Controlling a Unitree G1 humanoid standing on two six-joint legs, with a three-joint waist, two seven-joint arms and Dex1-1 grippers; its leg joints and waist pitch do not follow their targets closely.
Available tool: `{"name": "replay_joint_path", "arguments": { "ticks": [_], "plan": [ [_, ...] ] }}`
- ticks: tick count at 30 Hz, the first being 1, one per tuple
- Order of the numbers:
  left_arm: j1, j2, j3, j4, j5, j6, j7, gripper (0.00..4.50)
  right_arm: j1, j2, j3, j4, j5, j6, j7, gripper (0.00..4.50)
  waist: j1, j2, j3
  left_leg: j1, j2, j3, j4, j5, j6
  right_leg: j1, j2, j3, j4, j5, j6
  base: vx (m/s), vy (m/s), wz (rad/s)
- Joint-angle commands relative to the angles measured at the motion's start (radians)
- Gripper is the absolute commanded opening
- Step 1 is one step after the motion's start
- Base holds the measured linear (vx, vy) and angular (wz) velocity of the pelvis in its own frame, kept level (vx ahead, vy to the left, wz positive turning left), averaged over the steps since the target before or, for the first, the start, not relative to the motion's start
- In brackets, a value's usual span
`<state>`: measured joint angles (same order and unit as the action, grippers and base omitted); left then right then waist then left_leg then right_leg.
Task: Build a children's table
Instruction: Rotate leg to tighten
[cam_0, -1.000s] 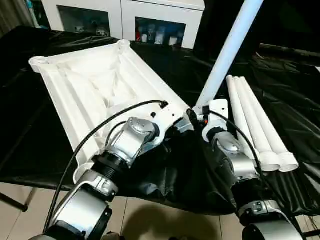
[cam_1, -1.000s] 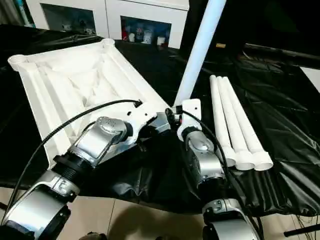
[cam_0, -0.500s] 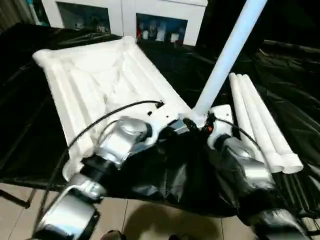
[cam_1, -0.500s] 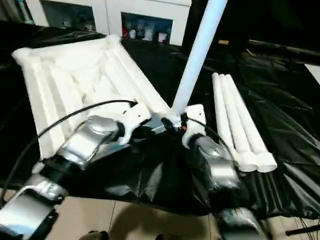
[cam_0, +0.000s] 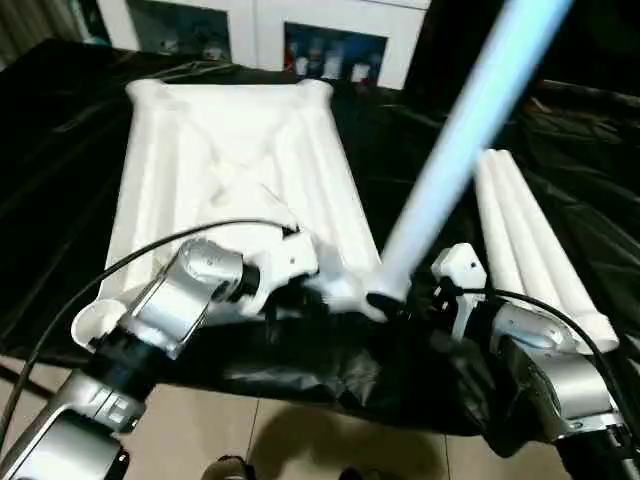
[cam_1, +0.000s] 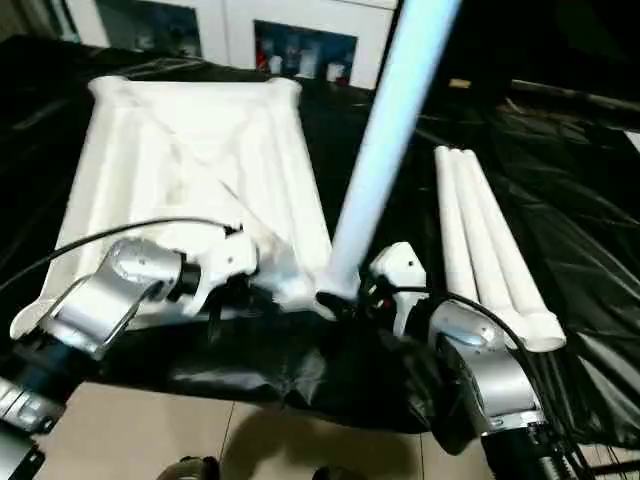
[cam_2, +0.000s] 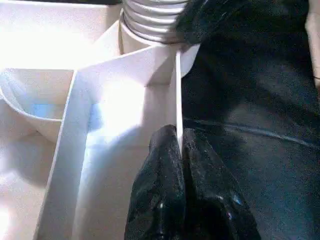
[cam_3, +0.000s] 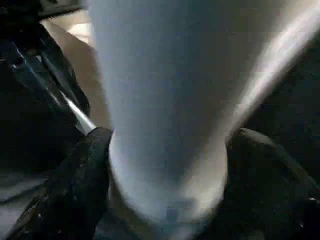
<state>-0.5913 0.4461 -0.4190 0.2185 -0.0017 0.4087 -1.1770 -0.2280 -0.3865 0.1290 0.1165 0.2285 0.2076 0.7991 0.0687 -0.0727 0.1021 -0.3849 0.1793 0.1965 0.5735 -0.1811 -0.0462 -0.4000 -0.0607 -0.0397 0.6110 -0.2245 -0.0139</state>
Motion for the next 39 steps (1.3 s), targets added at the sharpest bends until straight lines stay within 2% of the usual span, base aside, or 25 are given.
{"name": "replay_joint_path", "arguments": {
  "ticks": [1, 4, 5, 6, 7, 9, 14, 17, 22, 28, 30, 31, 33, 36, 39],
  "plan": [
    [0.008, -0.010, -0.031, -0.029, -0.014, -0.003, -0.042, 0.00, -0.002, -0.014, -0.015, -0.010, 0.004, 0.009, -0.003, 3.79, -0.003, 0.001, -0.061, 0.027, 0.062, -0.018, -0.051, 0.032, 0.147, 0.048, -0.081, 0.050, -0.037, 0.189, -0.289, 0.000, 0.000, 0.00],
    [0.007, -0.010, -0.030, -0.024, -0.010, -0.008, -0.039, 0.00, -0.006, -0.010, -0.013, -0.006, 0.009, 0.013, 0.005, 3.79, -0.002, 0.001, -0.061, 0.026, 0.062, -0.019, -0.053, -0.001, 0.132, 0.050, -0.085, 0.050, -0.041, 0.136, -0.282, 0.000, 0.000, 0.00],
    [0.007, -0.008, -0.029, -0.022, -0.010, -0.009, -0.039, 0.00, -0.007, -0.010, -0.006, -0.004, 0.006, 0.012, 0.012, 3.79, -0.002, -0.003, -0.059, 0.025, 0.062, -0.019, -0.053, -0.018, 0.123, 0.050, -0.085, 0.050, -0.043, 0.104, -0.276, 0.000, 0.000, 0.00],
    [0.007, -0.008, -0.028, -0.022, -0.009, -0.009, -0.039, 0.00, -0.007, -0.010, -0.005, -0.003, 0.006, 0.012, 0.014, 3.79, -0.002, -0.002, -0.059, 0.026, 0.062, -0.019, -0.053, -0.022, 0.120, 0.049, -0.085, 0.050, -0.044, 0.094, -0.274, 0.000, 0.000, 0.00],
    [0.007, -0.006, -0.028, -0.024, -0.010, -0.007, -0.040, 0.00, -0.007, -0.011, -0.001, -0.002, 0.007, 0.014, 0.019, 3.53, -0.002, -0.003, -0.059, 0.026, 0.061, -0.018, -0.052, -0.022, 0.117, 0.049, -0.085, 0.051, -0.044, 0.091, -0.271, 0.000, 0.000, 0.00],
    [0.010, 0.002, -0.027, -0.039, -0.016, 0.004, -0.042, 0.00, -0.008, -0.008, -0.003, -0.001, 0.013, 0.022, 0.023, 3.53, -0.001, -0.006, -0.060, 0.025, 0.060, -0.018, -0.051, -0.012, 0.118, 0.050, -0.084, 0.051, -0.041, 0.096, -0.266, 0.000, 0.000, 0.00],
    [0.013, 0.005, -0.027, -0.042, -0.017, 0.006, -0.041, 0.00, -0.010, 0.000, -0.005, 0.002, 0.024, 0.028, 0.029, 2.99, -0.002, -0.007, -0.062, 0.024, 0.059, -0.019, -0.048, 0.017, 0.128, 0.052, -0.084, 0.050, -0.035, 0.135, -0.269, 0.000, 0.000, 0.00],
    [0.014, 0.006, -0.028, -0.041, -0.018, 0.006, -0.042, 0.00, -0.009, 0.001, -0.003, 0.002, 0.026, 0.033, 0.036, 2.83, -0.003, -0.006, -0.063, 0.023, 0.058, -0.019, -0.046, 0.022, 0.132, 0.053, -0.083, 0.049, -0.034, 0.145, -0.274, 0.000, 0.000, 0.00],
    [0.016, 0.007, -0.029, -0.040, -0.020, 0.008, -0.044, 0.00, -0.004, 0.004, -0.002, 0.000, 0.029, 0.037, 0.040, 2.76, -0.003, -0.005, -0.062, 0.024, 0.059, -0.019, -0.045, 0.010, 0.130, 0.051, -0.083, 0.049, -0.035, 0.127, -0.276, 0.000, 0.000, 0.00],
    [0.015, -0.010, -0.024, -0.033, -0.024, 0.025, -0.026, 0.00, -0.002, 0.034, -0.019, 0.029, 0.018, 0.033, -0.015, 2.75, -0.003, -0.005, -0.058, 0.024, 0.059, -0.019, -0.048, -0.042, 0.100, 0.048, -0.086, 0.050, -0.043, 0.034, -0.263, 0.000, 0.000, 0.00],
    [0.007, -0.040, -0.012, -0.008, -0.019, 0.043, 0.020, 0.00, -0.021, 0.073, -0.045, 0.084, -0.012, 0.020, -0.119, 2.75, -0.006, -0.004, -0.056, 0.024, 0.060, -0.019, -0.049, -0.061, 0.080, 0.043, -0.086, 0.050, -0.046, 0.001, -0.261, 0.000, 0.000, 0.00],
    [-0.004, -0.074, 0.000, 0.022, -0.009, 0.053, 0.073, 0.00, -0.041, 0.110, -0.069, 0.139, -0.037, 0.012, -0.217, 2.75, -0.011, -0.004, -0.052, 0.022, 0.059, -0.019, -0.052, -0.078, 0.063, 0.042, -0.086, 0.051, -0.049, -0.026, -0.258, 0.000, 0.000, 0.00],
    [-0.027, -0.130, 0.020, 0.080, 0.010, 0.064, 0.167, 0.00, -0.069, 0.158, -0.098, 0.203, -0.050, 0.019, -0.325, 2.75, -0.018, -0.004, -0.053, 0.023, 0.057, -0.022, -0.054, -0.105, 0.033, 0.042, -0.087, 0.049, -0.056, -0.090, -0.252, 0.000, 0.000, 0.00],
    [-0.072, -0.252, 0.034, 0.180, 0.043, 0.107, 0.332, 0.00, -0.142, 0.262, -0.152, 0.337, -0.052, 0.030, -0.537, 2.74, -0.023, -0.003, -0.048, 0.027, 0.056, -0.023, -0.057, -0.162, 0.005, 0.035, -0.088, 0.053, -0.070, -0.186, -0.215, 0.000, 0.000, 0.00],
    [-0.090, -0.300, 0.040, 0.216, 0.051, 0.127, 0.391, 0.00, -0.174, 0.294, -0.161, 0.388, -0.055, 0.017, -0.594, 2.74, -0.024, -0.004, -0.048, 0.027, 0.054, -0.023, -0.058, -0.180, -0.006, 0.033, -0.087, 0.053, -0.075, -0.214, -0.192, 0.000, 0.000, 0.00]
  ]
}}
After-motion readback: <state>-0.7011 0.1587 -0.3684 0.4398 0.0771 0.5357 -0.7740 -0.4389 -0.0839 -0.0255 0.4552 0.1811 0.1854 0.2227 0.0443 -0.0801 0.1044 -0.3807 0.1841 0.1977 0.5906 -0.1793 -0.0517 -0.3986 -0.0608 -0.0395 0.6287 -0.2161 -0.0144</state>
